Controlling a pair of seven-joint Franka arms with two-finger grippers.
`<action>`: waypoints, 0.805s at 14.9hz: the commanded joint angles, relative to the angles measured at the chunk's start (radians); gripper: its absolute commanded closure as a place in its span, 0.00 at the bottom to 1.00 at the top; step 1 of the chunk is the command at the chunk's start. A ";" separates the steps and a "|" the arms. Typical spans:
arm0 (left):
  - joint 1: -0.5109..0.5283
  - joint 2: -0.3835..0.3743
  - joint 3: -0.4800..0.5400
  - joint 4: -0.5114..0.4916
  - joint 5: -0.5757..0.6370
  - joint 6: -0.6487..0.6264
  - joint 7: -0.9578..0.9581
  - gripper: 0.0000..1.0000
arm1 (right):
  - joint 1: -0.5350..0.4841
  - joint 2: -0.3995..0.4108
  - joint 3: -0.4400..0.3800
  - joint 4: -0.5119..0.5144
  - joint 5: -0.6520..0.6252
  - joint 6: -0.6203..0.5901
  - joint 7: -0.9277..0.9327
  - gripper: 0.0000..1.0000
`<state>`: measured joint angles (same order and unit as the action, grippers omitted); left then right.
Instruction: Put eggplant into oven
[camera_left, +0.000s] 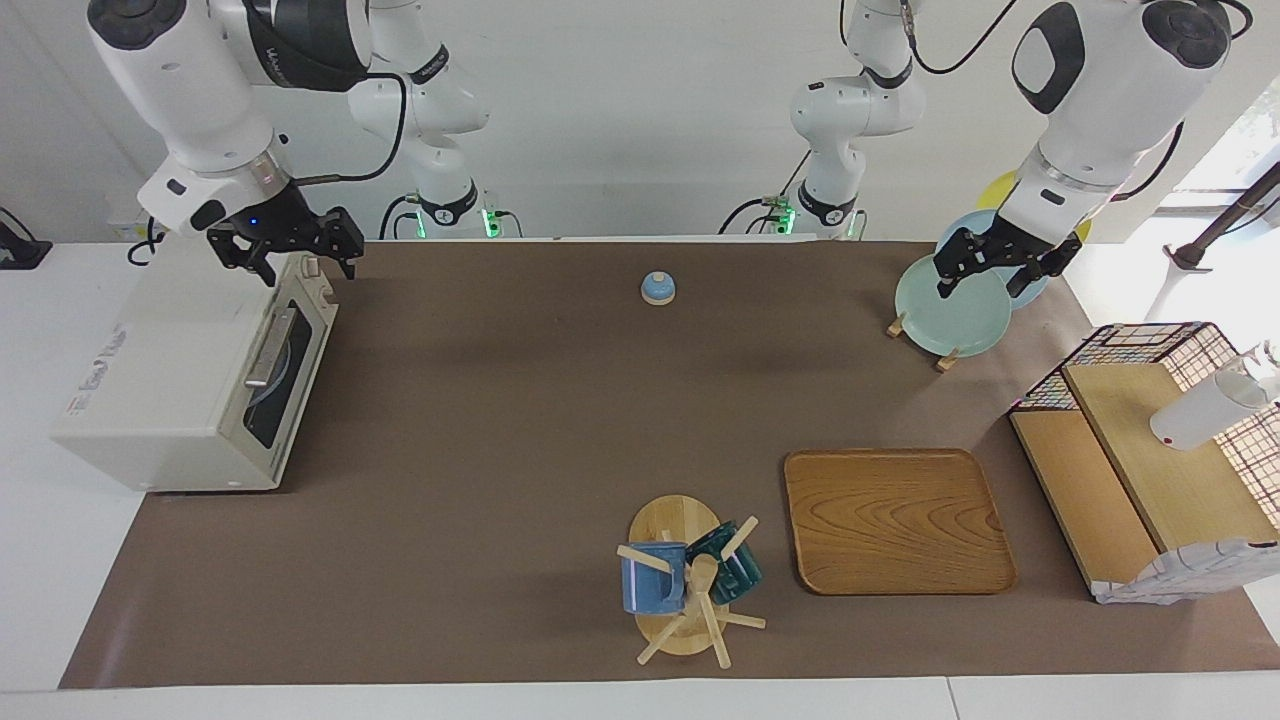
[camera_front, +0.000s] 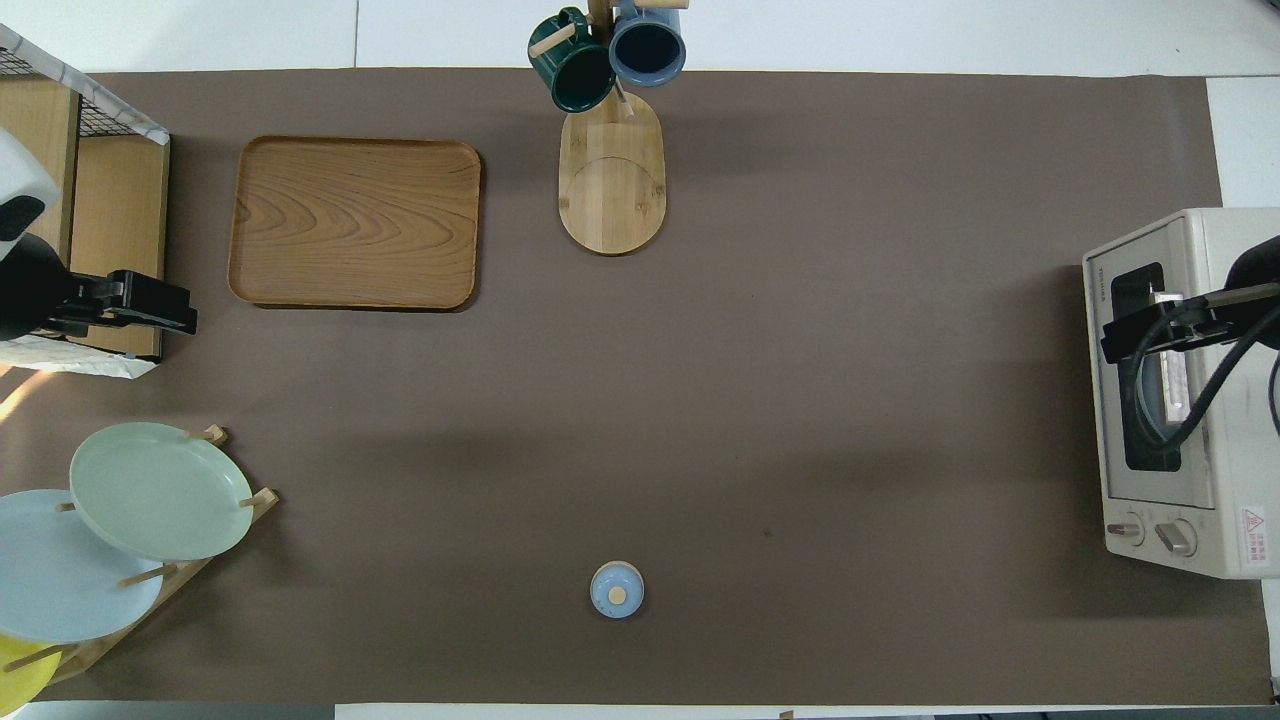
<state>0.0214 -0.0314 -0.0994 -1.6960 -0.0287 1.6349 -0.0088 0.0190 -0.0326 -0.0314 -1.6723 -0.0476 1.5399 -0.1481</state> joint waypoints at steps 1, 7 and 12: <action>0.011 -0.007 -0.008 0.002 0.018 -0.001 -0.008 0.00 | -0.002 -0.015 0.001 -0.009 0.057 0.014 0.016 0.00; 0.011 -0.007 -0.008 0.001 0.018 -0.001 -0.008 0.00 | -0.002 -0.009 0.004 0.008 0.068 0.046 0.015 0.00; 0.011 -0.007 -0.008 0.002 0.018 -0.001 -0.008 0.00 | -0.002 -0.009 0.004 0.008 0.068 0.037 0.015 0.00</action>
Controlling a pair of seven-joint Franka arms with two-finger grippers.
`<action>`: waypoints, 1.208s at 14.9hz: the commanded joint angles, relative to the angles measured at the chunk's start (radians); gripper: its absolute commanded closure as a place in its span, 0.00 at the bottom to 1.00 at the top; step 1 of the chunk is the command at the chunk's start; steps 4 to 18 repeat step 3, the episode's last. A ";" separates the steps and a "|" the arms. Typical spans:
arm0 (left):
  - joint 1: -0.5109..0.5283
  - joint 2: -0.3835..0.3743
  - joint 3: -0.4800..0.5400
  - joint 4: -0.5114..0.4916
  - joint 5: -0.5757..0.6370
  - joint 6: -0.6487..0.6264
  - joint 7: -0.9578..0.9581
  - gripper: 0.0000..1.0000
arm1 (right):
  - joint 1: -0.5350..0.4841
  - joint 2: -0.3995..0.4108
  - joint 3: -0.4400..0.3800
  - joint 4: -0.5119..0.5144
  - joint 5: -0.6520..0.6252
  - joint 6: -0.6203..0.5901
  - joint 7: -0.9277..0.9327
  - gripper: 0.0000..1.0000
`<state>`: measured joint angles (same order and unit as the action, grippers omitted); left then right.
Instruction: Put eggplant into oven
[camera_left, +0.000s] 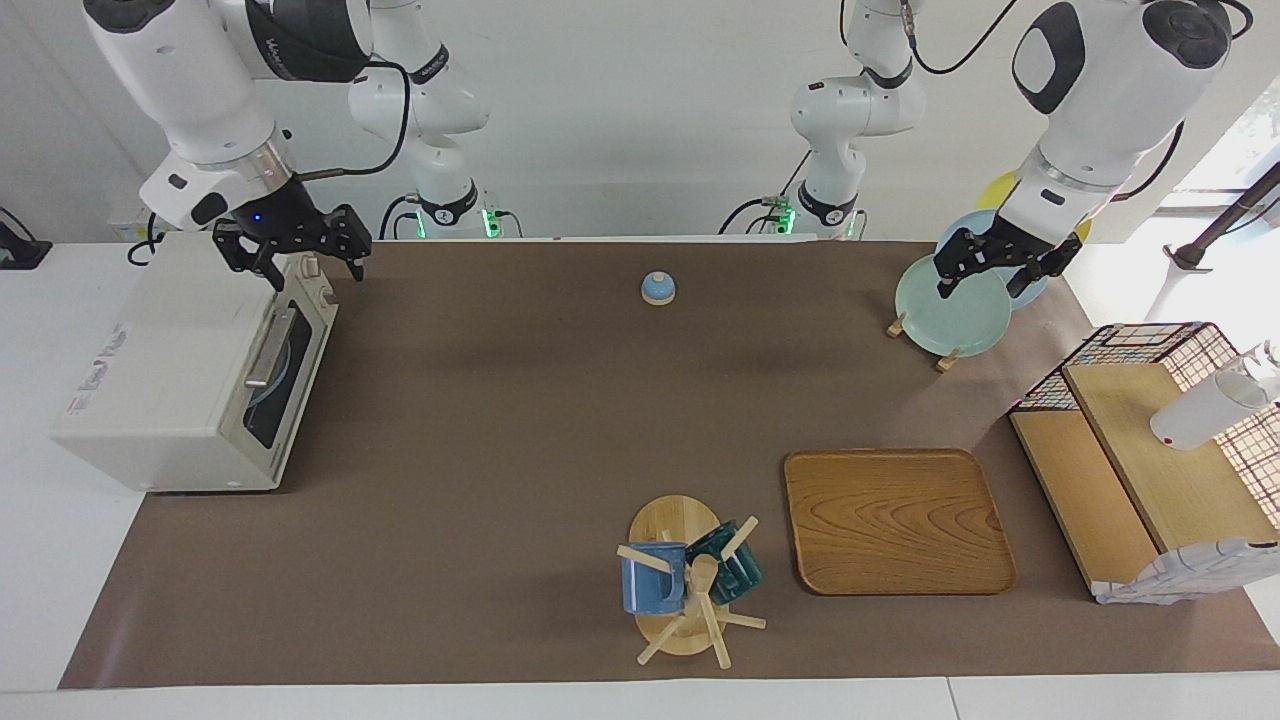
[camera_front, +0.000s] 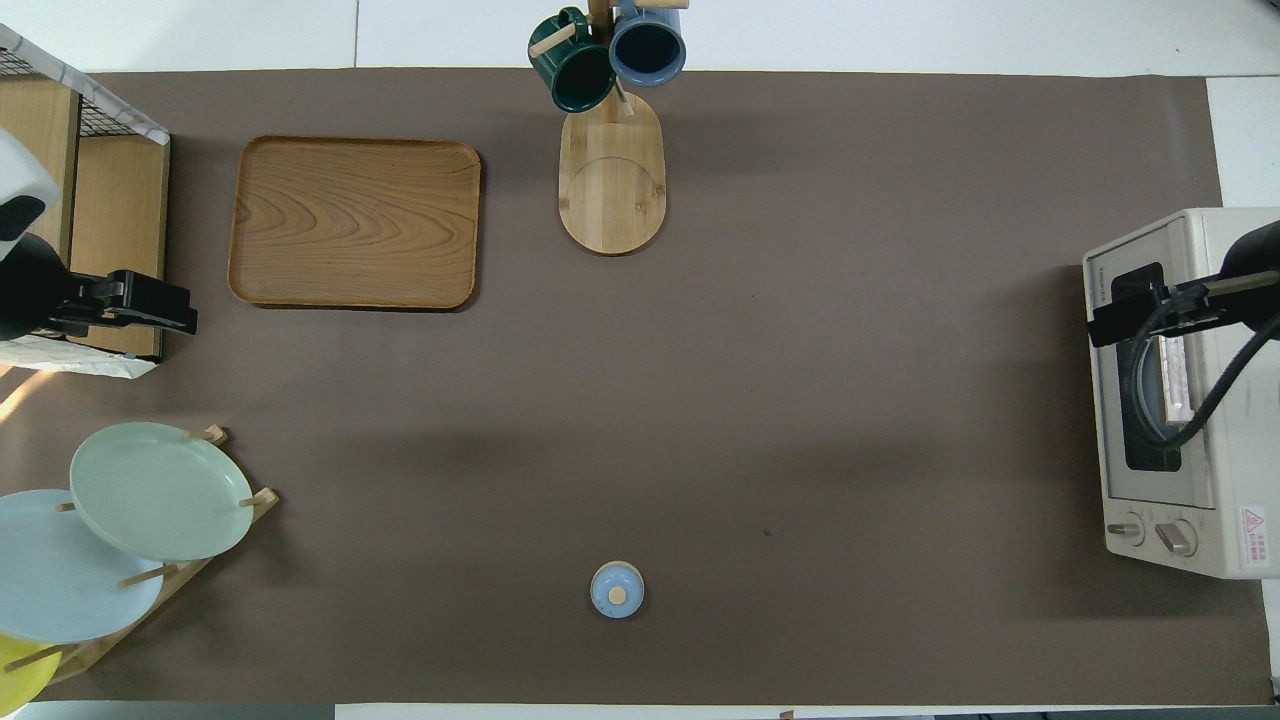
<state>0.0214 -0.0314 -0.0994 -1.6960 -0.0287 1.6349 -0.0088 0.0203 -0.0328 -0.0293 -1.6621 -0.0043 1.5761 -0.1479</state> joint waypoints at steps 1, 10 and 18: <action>0.011 -0.007 -0.008 0.001 0.018 -0.001 -0.008 0.00 | -0.003 -0.009 0.002 -0.002 0.024 0.002 0.014 0.00; 0.011 -0.007 -0.006 0.001 0.018 -0.001 -0.008 0.00 | -0.002 -0.009 0.003 -0.001 0.024 0.002 0.016 0.00; 0.011 -0.007 -0.006 0.001 0.018 -0.001 -0.008 0.00 | -0.002 -0.009 0.003 -0.001 0.024 0.002 0.016 0.00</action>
